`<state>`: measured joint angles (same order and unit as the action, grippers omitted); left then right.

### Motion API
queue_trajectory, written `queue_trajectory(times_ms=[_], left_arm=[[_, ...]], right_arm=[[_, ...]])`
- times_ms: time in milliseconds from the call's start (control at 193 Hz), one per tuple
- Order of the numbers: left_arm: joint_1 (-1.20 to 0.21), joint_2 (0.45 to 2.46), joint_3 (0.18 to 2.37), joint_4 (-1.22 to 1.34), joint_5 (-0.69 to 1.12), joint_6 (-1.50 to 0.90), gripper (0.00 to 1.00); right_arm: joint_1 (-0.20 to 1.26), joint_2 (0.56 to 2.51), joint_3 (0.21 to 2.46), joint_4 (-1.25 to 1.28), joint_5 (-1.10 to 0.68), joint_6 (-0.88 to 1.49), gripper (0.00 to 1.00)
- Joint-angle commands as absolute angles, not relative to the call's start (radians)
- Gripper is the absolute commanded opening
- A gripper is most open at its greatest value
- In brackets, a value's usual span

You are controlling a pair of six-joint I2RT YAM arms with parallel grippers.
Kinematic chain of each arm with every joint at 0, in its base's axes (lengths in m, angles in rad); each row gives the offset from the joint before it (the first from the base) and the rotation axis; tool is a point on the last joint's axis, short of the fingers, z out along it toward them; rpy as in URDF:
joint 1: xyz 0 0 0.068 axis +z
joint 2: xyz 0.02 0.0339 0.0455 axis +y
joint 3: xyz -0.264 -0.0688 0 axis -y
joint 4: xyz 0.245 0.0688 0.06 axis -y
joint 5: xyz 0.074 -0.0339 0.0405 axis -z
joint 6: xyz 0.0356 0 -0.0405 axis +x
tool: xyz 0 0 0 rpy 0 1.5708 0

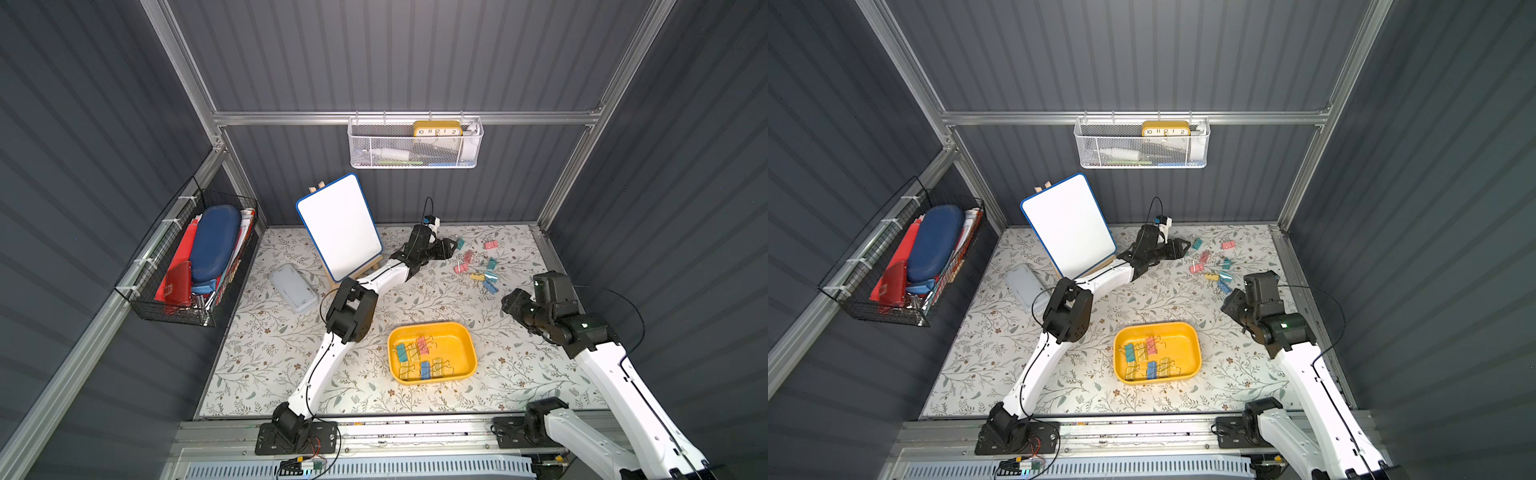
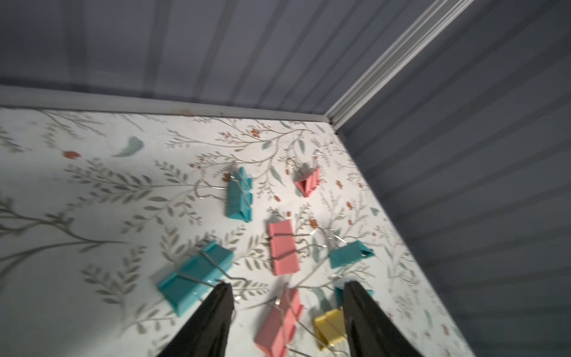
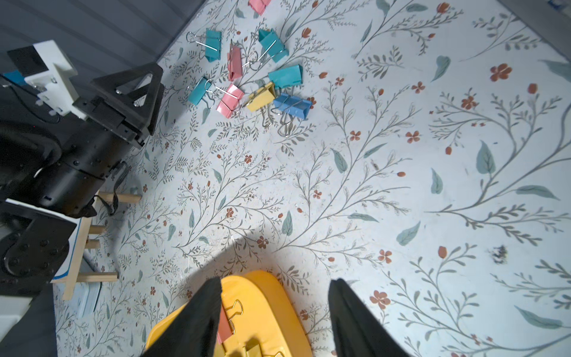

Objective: Put the binder clips in the storage box
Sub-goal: Pick up the binder clip at the center of the board.

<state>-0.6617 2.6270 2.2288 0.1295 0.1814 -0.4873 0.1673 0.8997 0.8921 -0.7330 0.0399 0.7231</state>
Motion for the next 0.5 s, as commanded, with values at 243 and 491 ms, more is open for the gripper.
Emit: queue_trajectory(times_ms=[243,491], left_arm=[[-0.701,2.719,2.384,0.023,-0.035,0.091,0.62],[-0.727,2.772,2.406,0.055,-0.078,0.240,0.65]], right_arm=[[0.163,0.860,0.871,-0.717,0.005,0.699,0.60],[0.163,0.867,0.870,-0.727,-0.016,0.690,0.60]])
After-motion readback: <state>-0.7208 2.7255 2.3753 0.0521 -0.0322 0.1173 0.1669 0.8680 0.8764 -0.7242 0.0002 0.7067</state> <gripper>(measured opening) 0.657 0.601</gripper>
